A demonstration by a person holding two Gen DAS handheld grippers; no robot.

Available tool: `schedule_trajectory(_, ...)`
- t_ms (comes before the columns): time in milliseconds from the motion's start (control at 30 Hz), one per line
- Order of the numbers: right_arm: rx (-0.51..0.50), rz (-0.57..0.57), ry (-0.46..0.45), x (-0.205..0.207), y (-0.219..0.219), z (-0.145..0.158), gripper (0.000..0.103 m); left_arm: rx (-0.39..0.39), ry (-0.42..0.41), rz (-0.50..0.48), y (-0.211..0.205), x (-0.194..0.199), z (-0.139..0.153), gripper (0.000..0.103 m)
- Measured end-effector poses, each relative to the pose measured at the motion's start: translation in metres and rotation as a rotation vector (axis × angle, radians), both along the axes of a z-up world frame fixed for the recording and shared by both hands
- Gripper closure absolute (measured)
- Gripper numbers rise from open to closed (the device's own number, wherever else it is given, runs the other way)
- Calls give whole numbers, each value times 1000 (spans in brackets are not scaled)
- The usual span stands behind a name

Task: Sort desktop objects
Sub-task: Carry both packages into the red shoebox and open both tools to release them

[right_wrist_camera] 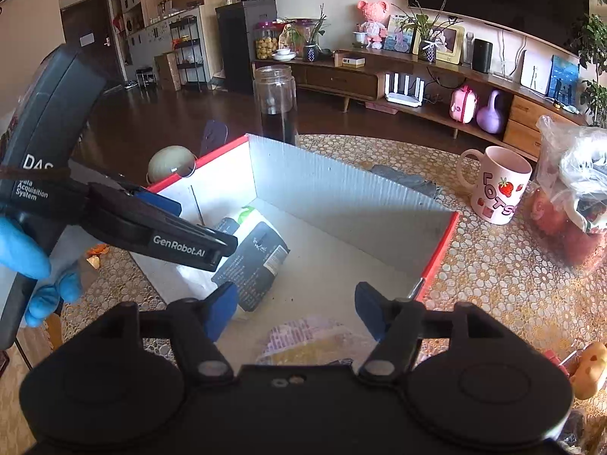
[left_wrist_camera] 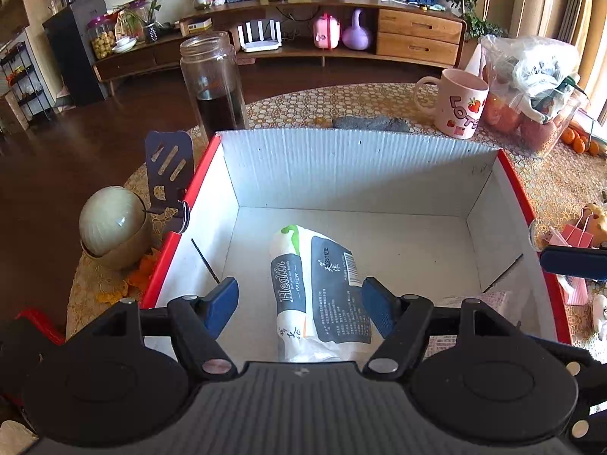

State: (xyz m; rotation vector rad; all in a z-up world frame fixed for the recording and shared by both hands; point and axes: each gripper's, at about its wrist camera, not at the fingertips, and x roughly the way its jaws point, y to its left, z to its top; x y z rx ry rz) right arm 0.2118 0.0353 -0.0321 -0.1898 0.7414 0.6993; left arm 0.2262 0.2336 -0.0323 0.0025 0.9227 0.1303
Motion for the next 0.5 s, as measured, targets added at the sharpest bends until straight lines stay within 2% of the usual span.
schedule_trajectory(100,20,-9,-10,-6,-12,10,33,-3,-20,-7,-8,-8,11,32)
schedule_trajectory(300,53,-27,-26,-21,-43,27,32,-96,-62,-58,-30,-23,29,32)
schedule_trajectory(500,69,-58,-41,-35,-82,38,29,-96,-119,-118,-64,-41,45,32)
